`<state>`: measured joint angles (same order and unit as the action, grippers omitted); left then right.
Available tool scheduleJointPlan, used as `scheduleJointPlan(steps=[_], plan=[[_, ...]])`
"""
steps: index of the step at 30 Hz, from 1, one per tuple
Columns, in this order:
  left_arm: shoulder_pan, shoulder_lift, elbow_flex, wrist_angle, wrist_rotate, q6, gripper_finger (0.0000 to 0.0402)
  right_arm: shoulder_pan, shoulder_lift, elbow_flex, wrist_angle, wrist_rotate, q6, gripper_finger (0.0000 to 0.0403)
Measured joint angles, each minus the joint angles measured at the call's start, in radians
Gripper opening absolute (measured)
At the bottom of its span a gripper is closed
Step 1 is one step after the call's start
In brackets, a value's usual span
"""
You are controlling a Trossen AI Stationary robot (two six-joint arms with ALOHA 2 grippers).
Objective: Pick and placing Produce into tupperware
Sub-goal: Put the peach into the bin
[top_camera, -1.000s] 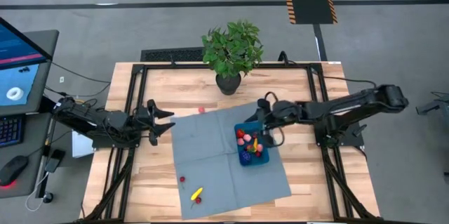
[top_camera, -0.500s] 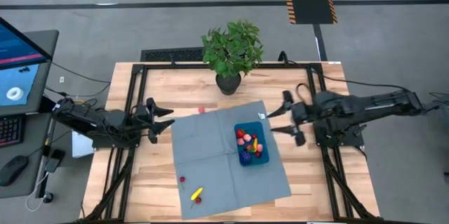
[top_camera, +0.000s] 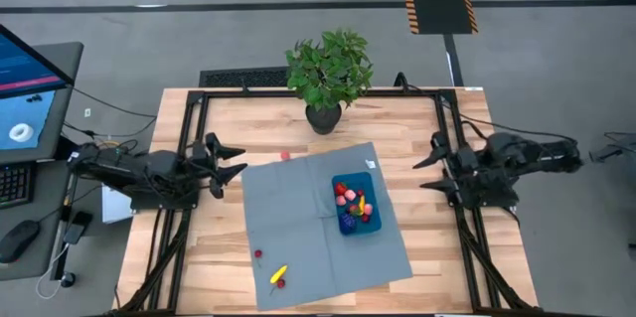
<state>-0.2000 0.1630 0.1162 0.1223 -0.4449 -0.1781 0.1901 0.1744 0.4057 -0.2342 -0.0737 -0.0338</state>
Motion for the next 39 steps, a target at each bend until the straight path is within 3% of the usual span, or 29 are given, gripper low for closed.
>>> scheduleJointPlan(steps=[5, 10, 17, 22, 27, 33, 39], plan=[[0.025, 0.068, 0.0, 0.0, -0.007, -0.07, 0.021, 0.002, -0.17, -0.098, 0.037, 0.0, 0.016, 0.0249], [0.065, 0.162, 0.0, 0.013, 0.014, -0.129, 0.021, 0.007, -0.152, -0.163, 0.201, -0.006, 0.057, 0.0249], [0.132, 0.25, 0.014, 0.004, 0.044, -0.175, 0.021, -0.008, -0.117, -0.212, 0.207, 0.055, 0.041, 0.0249], [0.21, 0.368, 0.118, -0.061, 0.05, -0.242, 0.021, -0.018, -0.116, -0.248, 0.19, 0.057, 0.075, 0.0249], [0.292, 0.563, 0.27, -0.159, 0.136, -0.247, 0.021, -0.011, -0.116, -0.249, 0.17, 0.056, 0.116, 0.0249], [0.389, 0.831, 0.488, -0.324, 0.299, -0.13, 0.021, 0.007, -0.115, -0.249, 0.152, 0.056, 0.162, 0.0249], [0.443, 1.072, 0.667, -0.454, 0.338, -0.132, 0.021, 0.038, -0.115, -0.249, 0.148, 0.056, 0.21, 0.0249]])
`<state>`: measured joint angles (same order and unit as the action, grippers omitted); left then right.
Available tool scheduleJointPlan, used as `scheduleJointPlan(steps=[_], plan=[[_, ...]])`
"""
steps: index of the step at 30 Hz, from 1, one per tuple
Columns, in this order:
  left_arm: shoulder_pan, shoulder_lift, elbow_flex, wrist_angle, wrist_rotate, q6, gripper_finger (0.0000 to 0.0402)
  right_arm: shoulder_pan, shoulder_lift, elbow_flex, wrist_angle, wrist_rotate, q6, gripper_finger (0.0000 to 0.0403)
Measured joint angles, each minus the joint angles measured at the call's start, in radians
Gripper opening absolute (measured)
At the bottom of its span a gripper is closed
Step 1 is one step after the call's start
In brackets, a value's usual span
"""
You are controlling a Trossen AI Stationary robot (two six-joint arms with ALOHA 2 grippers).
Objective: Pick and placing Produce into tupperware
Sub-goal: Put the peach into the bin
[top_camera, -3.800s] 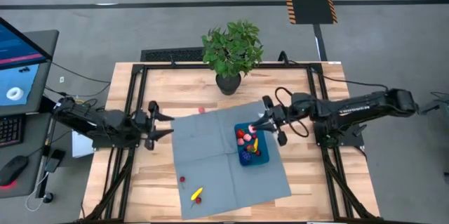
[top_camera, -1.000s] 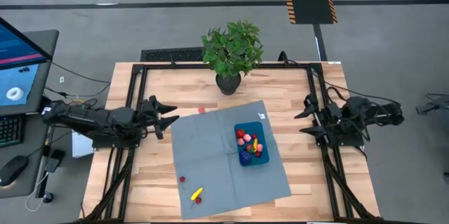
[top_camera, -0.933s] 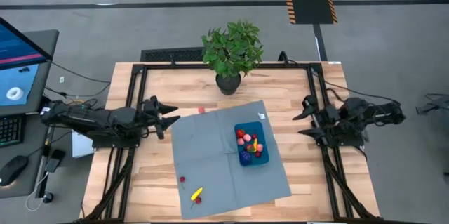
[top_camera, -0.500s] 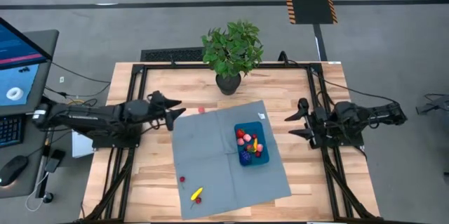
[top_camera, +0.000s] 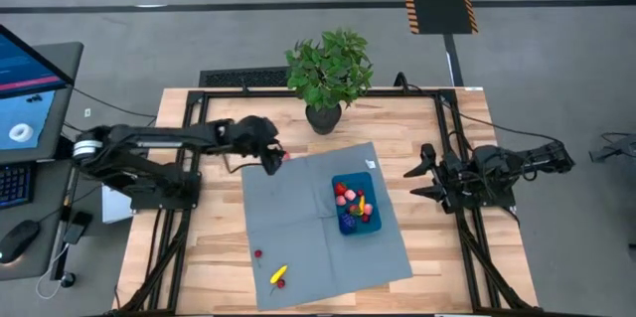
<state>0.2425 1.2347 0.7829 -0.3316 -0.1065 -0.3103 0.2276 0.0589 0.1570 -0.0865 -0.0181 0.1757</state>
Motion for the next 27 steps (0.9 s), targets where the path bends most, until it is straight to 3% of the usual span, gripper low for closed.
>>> scheduleJointPlan(steps=[7, 18, 27], plan=[[0.069, 0.182, 0.15, -0.14, 0.092, 0.048, 0.021, 0.062, 0.0, 0.0, -0.025, -0.001, 0.019, 0.0249], [0.154, 0.339, 0.159, -0.143, 0.181, 0.043, 0.021, 0.192, 0.0, 0.0, -0.023, 0.004, 0.044, 0.0249], [0.157, 0.418, 0.159, -0.099, 0.181, 0.048, 0.021, 0.234, 0.0, 0.0, -0.024, 0.097, 0.042, 0.0249]])
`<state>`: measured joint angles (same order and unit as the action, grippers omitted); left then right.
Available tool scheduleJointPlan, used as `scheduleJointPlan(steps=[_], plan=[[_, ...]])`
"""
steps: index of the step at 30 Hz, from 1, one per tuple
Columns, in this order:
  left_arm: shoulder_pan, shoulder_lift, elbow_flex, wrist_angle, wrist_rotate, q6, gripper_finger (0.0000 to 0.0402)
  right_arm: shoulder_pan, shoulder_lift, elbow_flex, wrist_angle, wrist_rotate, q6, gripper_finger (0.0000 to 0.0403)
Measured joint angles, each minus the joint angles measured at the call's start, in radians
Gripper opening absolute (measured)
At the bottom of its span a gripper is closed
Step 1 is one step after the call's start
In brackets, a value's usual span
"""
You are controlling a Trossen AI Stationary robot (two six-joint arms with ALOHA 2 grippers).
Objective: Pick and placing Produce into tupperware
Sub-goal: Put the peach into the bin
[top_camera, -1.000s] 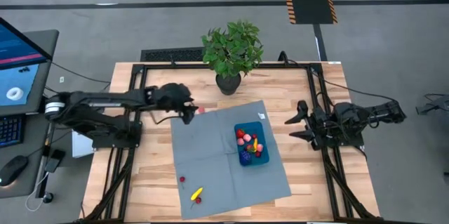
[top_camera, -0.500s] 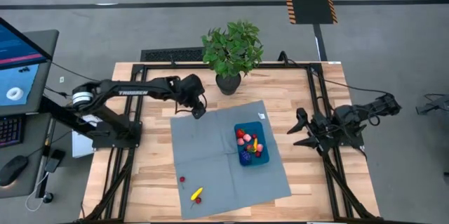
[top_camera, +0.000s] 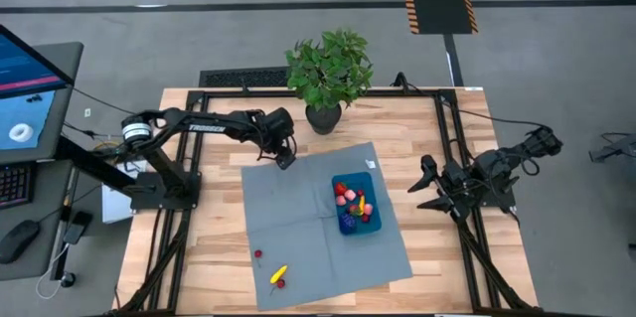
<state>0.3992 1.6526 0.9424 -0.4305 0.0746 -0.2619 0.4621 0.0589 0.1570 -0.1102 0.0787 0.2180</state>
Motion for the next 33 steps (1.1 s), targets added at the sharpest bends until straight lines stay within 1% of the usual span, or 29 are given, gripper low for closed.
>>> scheduleJointPlan(steps=[16, 21, 24, 27, 33], plan=[[0.0, 0.006, 0.0, -0.007, 0.023, -0.013, 0.021, 0.003, 0.0, 0.0, -0.001, 0.001, 0.0, 0.0249], [0.0, 0.077, -0.002, 0.003, 0.046, -0.027, 0.021, 0.003, 0.0, 0.0, -0.001, 0.001, 0.001, 0.0249], [-0.001, 0.095, 0.003, 0.005, 0.048, 0.02, 0.0208, 0.003, 0.0, 0.0, -0.001, 0.001, 0.002, 0.0249], [-0.004, 0.096, 0.002, 0.013, 0.035, 0.026, 0.0186, 0.002, 0.0, 0.0, -0.002, 0.001, 0.002, 0.0249], [-0.004, 0.092, 0.012, 0.022, 0.01, 0.058, 0.0108, 0.003, 0.0, 0.0, -0.012, 0.001, 0.002, 0.0249]])
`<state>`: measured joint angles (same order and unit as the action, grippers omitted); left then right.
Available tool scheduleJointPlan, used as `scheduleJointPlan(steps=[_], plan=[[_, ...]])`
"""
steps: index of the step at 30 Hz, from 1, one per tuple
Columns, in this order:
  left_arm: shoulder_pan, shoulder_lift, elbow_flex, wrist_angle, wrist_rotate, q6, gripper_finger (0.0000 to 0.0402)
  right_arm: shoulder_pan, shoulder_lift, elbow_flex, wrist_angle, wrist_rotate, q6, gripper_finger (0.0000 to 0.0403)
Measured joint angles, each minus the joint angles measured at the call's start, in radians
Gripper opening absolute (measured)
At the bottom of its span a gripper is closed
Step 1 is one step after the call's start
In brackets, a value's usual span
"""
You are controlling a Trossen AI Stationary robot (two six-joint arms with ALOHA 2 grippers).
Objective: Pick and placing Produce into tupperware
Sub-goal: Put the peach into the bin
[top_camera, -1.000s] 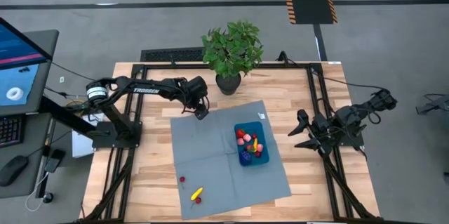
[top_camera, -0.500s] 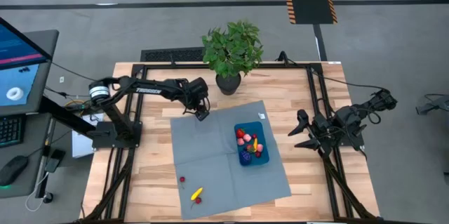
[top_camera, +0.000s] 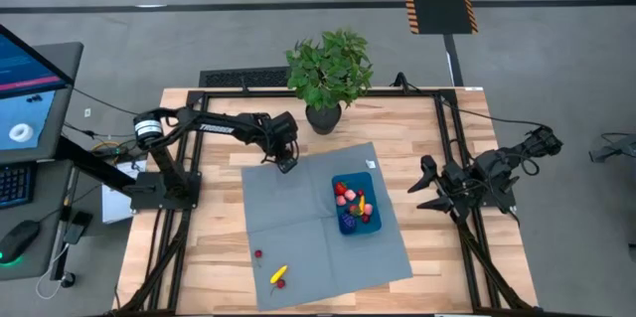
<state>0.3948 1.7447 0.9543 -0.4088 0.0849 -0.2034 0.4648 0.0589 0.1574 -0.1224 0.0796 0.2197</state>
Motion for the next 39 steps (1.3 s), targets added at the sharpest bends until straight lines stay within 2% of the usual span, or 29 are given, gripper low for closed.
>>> scheduleJointPlan(steps=[4, 9, 16, 20, 27, 34, 39], plan=[[-0.009, 0.0, 0.029, 0.0, 0.008, 0.029, 0.0083, 0.0, 0.0, 0.0, -0.009, 0.0, 0.015, 0.0249], [-0.037, -0.037, 0.07, -0.005, 0.015, 0.069, 0.01, 0.0, 0.0, 0.0, -0.012, 0.0, 0.016, 0.0249], [-0.085, -0.249, 0.071, 0.0, 0.007, 0.076, 0.0105, 0.0, 0.0, 0.0, -0.016, 0.0, 0.019, 0.0249], [-0.146, -0.402, 0.053, 0.057, 0.007, 0.076, 0.0103, 0.0, 0.0, 0.0, -0.019, 0.0, 0.019, 0.0249], [-0.25, -0.682, -0.044, 0.139, -0.037, 0.077, 0.0105, 0.0, 0.0, 0.0, -0.016, 0.0, -0.005, 0.0249], [-0.323, -0.929, -0.209, 0.295, 0.017, 0.071, 0.0105, 0.0, 0.0, 0.0, -0.011, 0.001, -0.008, 0.0249], [-0.348, -1.062, -0.344, 0.38, 0.023, 0.035, 0.0105, 0.0, 0.0, 0.0, -0.007, 0.001, -0.008, 0.0249]])
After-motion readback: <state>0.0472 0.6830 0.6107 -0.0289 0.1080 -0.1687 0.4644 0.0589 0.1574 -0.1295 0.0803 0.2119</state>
